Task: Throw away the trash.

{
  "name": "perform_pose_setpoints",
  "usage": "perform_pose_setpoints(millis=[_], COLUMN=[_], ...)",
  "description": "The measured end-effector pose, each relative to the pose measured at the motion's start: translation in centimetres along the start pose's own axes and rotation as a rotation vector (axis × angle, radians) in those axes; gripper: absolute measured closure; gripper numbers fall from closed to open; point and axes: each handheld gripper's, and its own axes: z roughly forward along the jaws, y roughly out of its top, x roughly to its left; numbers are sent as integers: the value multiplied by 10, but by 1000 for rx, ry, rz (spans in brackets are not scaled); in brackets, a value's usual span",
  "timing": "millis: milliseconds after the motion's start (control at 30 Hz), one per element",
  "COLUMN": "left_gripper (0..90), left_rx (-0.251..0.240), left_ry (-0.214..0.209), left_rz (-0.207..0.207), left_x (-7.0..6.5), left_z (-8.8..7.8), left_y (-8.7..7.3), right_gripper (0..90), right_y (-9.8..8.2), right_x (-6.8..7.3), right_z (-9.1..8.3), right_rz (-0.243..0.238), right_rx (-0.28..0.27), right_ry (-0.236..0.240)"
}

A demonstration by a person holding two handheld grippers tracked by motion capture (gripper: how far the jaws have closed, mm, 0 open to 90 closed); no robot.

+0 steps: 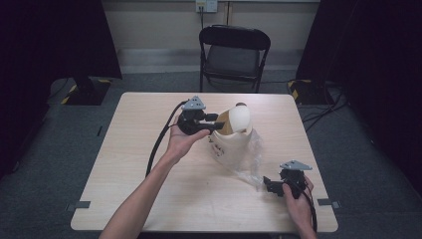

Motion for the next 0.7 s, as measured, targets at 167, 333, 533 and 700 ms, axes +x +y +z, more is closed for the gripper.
perform_pose_setpoints(millis=[167, 333, 533, 700], left_gripper=[497, 356, 280, 234], left_rx=[2, -14, -22, -16], left_ry=[10, 34, 64, 76], left_rz=[-9, -37, -45, -60], left_x=[2, 9, 16, 19], left_z=[-4, -13, -27, -41], left_y=[0, -1, -9, -20], right_gripper=[97, 97, 97, 96], right_y=[0, 0, 0, 0], right_x=[0, 0, 0, 0], right_z=[0, 0, 0, 0], right_rz=[0, 0, 0, 0], right_rx=[0, 0, 0, 0], right_ry=[0, 0, 0, 0])
